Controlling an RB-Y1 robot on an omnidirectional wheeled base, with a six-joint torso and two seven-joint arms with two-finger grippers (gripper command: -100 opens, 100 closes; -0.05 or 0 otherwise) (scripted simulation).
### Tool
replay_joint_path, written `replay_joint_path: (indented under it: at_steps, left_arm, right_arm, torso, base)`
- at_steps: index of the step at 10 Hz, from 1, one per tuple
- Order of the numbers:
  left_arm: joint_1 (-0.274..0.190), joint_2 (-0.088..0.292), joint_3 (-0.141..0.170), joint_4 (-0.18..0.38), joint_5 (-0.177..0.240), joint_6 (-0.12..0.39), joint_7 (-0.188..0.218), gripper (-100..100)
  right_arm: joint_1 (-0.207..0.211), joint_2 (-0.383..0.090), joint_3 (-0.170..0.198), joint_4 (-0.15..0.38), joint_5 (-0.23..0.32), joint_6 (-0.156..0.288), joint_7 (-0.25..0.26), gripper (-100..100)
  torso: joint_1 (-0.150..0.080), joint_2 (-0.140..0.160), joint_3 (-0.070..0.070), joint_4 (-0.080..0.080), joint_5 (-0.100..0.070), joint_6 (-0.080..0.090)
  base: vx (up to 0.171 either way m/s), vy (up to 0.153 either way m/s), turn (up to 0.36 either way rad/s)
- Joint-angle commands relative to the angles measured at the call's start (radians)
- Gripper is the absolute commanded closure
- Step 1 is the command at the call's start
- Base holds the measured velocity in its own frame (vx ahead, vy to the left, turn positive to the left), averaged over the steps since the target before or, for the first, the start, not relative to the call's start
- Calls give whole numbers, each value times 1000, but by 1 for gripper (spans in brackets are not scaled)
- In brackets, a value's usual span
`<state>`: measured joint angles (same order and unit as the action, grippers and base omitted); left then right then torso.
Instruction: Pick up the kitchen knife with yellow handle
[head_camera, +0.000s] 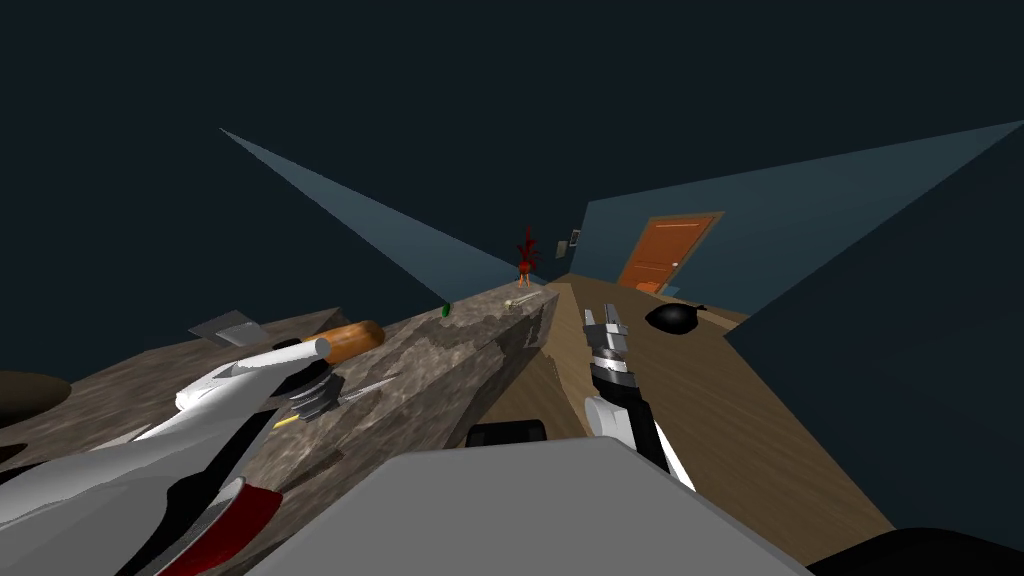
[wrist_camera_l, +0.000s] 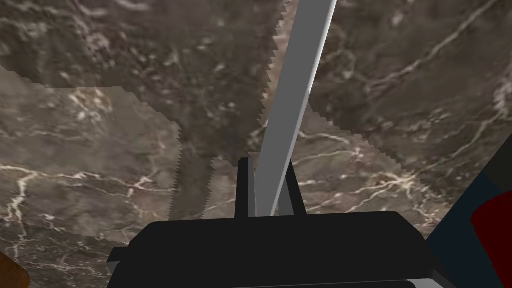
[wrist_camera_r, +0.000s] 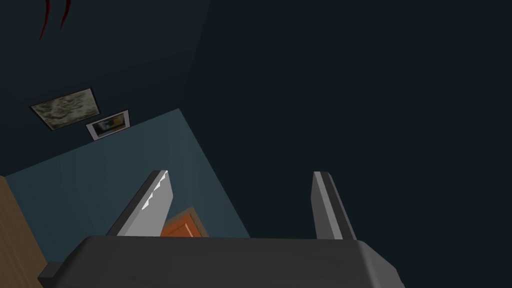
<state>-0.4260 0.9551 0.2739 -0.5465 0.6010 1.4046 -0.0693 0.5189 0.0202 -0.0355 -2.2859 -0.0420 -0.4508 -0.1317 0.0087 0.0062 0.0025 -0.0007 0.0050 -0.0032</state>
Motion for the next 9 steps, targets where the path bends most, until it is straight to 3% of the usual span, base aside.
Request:
replay_joint_path:
  at_steps: [1,2,3,4,5,6,8,9]
  left_arm:
    - [14,0,0,-36,0,-2,13,100]
    - [58,3,7,-72,37,24,59,100]
    - [94,3,7,-117,37,24,87,100]
    - [94,3,7,-149,37,24,96,100]
    - [134,5,14,-174,73,50,133,100]
    - [168,5,14,-213,73,50,162,100]
    - [174,5,14,-266,73,50,179,100]
    - [221,8,21,-298,109,76,224,100]
  right_arm:
    - [0,0,0,0,0,0,0,0]
    - [0,0,0,0,0,0,0,0]
    - [0,0,0,0,0,0,0,0]
    - [0,0,0,0,0,0,0,0]
    - [0,0,0,0,0,0,0,0]
    - [0,0,0,0,0,0,0,0]
    - [0,0,0,0,0,0,0,0]
    - [0,0,0,0,0,0,0,0]
  torso:
    - [0,0,0,0,0,0]
    - [-2,-2,-1,0,0,0]
    - [0,-1,-1,-1,0,2]
    - [1,-1,-1,-1,1,0]
    - [0,-2,-2,-1,0,-1]
    - [1,-2,-2,-1,1,1]
    - [1,-3,-2,-2,1,-2]
    - [-1,-4,-3,-2,1,-1]
  base:
    - [-2,14,33]
    - [-23,65,-179]
    - [-33,69,-177]
    - [-15,32,5]
    - [-36,65,-177]
    - [-34,71,-137]
    - [-6,20,21]
    - [-29,41,-207]
